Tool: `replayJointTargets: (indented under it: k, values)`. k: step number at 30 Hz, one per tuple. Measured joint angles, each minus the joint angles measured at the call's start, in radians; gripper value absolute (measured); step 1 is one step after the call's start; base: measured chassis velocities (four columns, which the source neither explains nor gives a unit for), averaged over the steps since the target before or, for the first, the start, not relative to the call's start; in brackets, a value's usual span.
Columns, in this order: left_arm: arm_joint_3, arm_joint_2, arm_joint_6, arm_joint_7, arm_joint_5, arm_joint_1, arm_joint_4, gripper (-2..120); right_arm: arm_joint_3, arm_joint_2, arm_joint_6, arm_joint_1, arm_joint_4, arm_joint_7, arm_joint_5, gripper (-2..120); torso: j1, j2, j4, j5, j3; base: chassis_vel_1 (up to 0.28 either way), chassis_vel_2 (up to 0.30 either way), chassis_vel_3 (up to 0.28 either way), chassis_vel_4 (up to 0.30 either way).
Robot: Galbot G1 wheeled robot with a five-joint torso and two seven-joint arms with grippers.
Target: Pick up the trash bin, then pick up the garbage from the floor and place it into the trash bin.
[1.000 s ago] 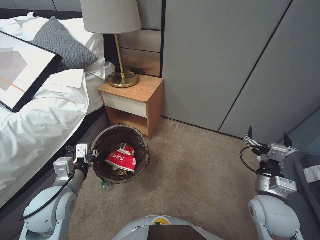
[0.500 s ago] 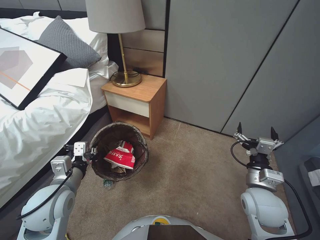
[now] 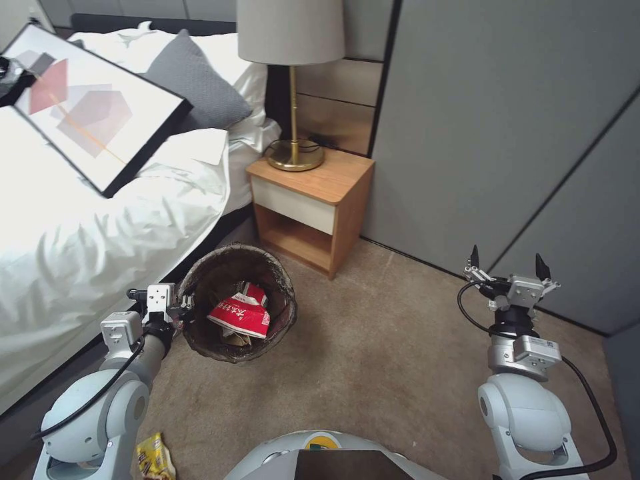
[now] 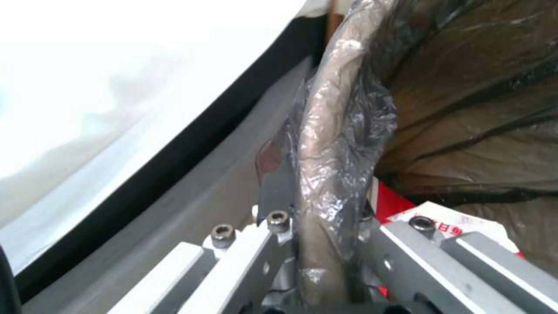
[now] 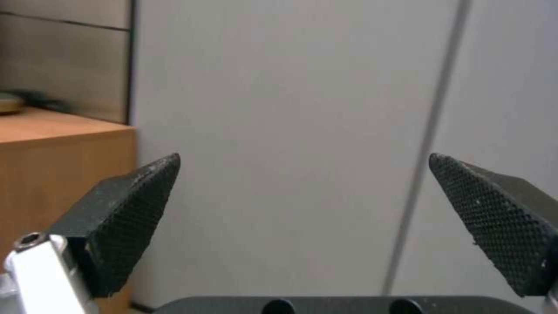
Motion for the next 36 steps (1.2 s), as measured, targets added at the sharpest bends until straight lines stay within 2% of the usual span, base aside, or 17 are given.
replayJointTargets:
  k: [30, 36]
  values:
    - [-0.003, 0.012, 0.000, 0.003, 0.004, -0.003, 0.013, 0, -0.022, 0.006, 0.006, 0.003, -0.028, 0.003, -0.012, 100, 0.000, 0.000, 0.0002, 0.0000, 0.000, 0.120, 0.123, 0.123, 0.124]
    - [-0.003, 0.010, 0.000, 0.004, 0.004, -0.002, 0.013, 0, -0.020, 0.007, 0.009, 0.001, -0.031, 0.003, -0.012, 100, 0.000, 0.000, -0.0003, 0.0000, 0.000, 0.120, 0.127, 0.104, 0.125]
